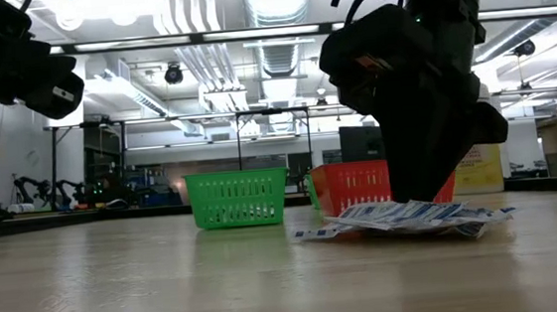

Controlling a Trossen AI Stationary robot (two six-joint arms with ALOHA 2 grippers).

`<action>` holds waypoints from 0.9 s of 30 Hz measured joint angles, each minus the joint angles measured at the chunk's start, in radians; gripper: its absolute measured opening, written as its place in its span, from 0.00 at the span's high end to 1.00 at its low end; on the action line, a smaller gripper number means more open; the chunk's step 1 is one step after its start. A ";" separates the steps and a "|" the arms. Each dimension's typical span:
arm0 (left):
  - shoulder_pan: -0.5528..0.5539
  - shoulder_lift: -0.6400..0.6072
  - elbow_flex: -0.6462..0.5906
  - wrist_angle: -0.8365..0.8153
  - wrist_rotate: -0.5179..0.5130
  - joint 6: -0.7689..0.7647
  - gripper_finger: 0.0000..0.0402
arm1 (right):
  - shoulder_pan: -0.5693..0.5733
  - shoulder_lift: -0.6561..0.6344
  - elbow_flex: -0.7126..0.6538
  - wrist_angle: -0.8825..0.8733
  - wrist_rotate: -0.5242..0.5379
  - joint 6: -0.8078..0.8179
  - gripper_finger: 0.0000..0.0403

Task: Pick & Place First Aid Supplies
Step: Put the blue bandage pack into the red bin

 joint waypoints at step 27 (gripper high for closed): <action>0.000 0.000 0.000 0.001 0.001 0.000 0.71 | 0.000 0.000 -0.020 -0.004 0.006 -0.011 0.97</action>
